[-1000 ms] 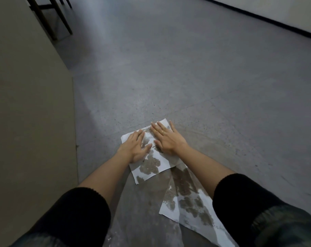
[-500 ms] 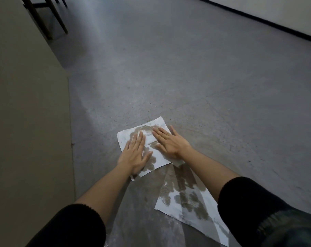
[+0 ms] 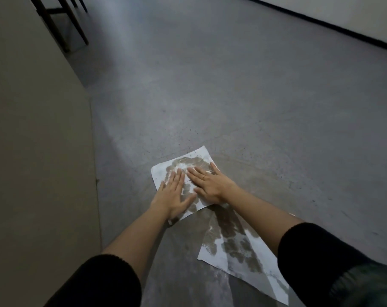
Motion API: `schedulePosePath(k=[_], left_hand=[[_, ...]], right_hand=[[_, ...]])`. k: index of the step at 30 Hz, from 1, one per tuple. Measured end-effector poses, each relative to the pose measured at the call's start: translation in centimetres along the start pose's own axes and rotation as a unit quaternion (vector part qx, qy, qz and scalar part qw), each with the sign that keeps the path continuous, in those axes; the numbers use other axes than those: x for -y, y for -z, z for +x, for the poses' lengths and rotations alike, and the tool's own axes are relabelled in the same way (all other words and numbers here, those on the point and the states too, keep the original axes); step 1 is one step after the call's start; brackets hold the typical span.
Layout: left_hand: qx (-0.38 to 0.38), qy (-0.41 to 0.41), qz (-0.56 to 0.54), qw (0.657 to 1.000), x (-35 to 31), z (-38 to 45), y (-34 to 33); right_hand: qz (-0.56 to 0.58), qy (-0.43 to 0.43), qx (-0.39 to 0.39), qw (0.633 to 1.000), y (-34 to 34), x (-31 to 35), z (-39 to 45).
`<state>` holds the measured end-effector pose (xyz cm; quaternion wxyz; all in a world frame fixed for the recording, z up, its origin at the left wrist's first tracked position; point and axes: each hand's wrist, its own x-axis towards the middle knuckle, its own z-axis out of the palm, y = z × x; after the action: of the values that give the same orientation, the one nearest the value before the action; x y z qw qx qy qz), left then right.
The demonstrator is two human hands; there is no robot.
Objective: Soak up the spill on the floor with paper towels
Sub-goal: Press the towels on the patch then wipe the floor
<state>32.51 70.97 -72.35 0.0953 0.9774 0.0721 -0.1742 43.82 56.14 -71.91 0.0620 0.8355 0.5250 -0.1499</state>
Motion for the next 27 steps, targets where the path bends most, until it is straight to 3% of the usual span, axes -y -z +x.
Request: schedulePosePath(k=[7, 10, 12, 17, 20, 27], left_hand=[[0.019, 0.009, -0.042, 0.999, 0.3, 1.0, 2.3], [-0.095, 0.05, -0.103, 0.989, 0.6, 1.5, 2.9], [-0.127, 0.07, -0.143, 0.979, 0.3, 1.2, 2.0], [-0.074, 0.035, -0.034, 0.996, -0.8, -0.4, -0.6], [-0.052, 0.021, -0.029, 0.998, -0.9, -0.7, -1.7], [-0.034, 0.013, -0.007, 0.999, -1.0, -0.9, -1.4]], right_hand=[[-0.014, 0.029, 0.0, 0.999, 0.8, -0.7, 0.2], [-0.012, 0.049, -0.013, 0.999, 0.4, 0.1, -0.7], [-0.002, 0.043, 0.004, 0.999, -0.2, 0.7, -1.0], [-0.002, 0.031, -0.023, 0.999, 0.3, -0.1, -1.0], [0.017, -0.018, -0.079, 0.997, -0.7, -0.2, -2.2], [0.067, -0.071, -0.073, 0.993, -3.1, 0.1, -4.2]])
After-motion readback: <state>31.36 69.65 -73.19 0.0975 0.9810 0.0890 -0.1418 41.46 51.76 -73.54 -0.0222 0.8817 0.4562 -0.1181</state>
